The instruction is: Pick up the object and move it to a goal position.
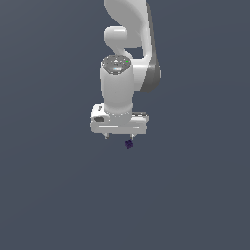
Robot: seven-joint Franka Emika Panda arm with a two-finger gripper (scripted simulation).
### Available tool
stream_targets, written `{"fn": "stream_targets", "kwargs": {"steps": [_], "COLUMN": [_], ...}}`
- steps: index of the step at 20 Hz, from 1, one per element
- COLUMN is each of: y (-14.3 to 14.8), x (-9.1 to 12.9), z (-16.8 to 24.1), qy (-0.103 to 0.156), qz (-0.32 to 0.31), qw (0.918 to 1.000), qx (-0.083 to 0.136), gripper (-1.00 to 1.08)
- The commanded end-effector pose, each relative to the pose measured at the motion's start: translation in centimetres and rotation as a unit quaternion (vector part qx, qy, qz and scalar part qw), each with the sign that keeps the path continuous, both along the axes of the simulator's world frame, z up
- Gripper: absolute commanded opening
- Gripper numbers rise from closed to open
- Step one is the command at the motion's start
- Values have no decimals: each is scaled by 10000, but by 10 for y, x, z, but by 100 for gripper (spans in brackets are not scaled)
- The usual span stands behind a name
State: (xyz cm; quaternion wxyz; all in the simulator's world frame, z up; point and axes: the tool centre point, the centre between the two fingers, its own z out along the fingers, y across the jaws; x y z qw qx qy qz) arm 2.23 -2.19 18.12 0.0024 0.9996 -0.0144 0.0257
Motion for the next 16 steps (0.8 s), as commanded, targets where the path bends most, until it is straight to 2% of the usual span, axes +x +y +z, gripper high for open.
{"fn": "stream_targets", "kwargs": {"steps": [1, 10, 16], "y": [0, -1, -1], "x": [0, 10, 9], "z": [0, 9, 8], "qy": [0, -157, -152], "qz": [0, 42, 51], "qw": [10000, 9998, 9998], "qx": [0, 98, 95], "gripper": [100, 100, 100]}}
